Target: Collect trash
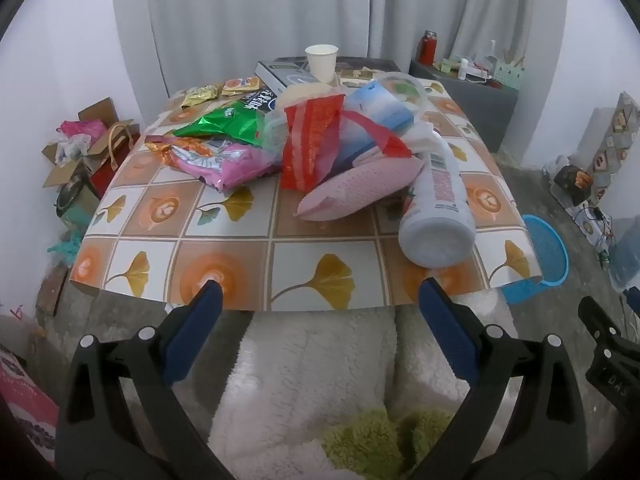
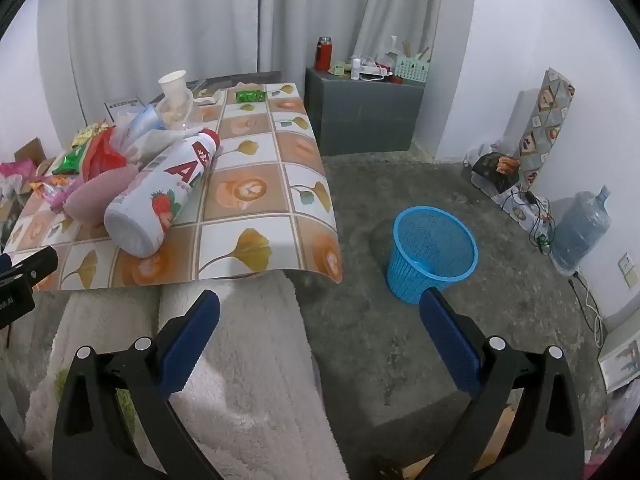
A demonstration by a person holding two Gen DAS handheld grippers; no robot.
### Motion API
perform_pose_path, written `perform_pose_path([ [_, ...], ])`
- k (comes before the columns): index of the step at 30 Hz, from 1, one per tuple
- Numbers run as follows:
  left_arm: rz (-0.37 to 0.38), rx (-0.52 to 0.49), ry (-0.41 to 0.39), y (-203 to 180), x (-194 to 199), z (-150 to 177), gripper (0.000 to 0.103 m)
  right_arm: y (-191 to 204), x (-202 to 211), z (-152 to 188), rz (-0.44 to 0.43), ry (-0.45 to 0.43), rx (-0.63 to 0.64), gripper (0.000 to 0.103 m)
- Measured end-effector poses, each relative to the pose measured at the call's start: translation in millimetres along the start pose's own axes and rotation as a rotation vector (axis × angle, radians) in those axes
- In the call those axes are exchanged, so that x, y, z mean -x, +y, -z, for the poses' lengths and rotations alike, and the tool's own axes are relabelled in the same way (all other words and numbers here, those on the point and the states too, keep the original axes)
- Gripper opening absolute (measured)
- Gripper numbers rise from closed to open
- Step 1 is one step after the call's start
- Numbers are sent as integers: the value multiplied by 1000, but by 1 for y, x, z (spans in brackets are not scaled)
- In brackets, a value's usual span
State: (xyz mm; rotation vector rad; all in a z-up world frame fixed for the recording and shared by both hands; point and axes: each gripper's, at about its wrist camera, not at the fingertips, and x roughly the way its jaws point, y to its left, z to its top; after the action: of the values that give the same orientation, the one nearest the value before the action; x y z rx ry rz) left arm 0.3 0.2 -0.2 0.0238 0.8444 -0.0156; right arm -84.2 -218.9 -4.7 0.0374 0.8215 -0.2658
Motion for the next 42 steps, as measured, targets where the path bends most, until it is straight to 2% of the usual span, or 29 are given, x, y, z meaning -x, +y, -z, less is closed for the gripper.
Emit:
perform_pose_path([
  [42,-6,-4,0,5,-1,1,94,-2,2,1,-3,-7,-5,98],
])
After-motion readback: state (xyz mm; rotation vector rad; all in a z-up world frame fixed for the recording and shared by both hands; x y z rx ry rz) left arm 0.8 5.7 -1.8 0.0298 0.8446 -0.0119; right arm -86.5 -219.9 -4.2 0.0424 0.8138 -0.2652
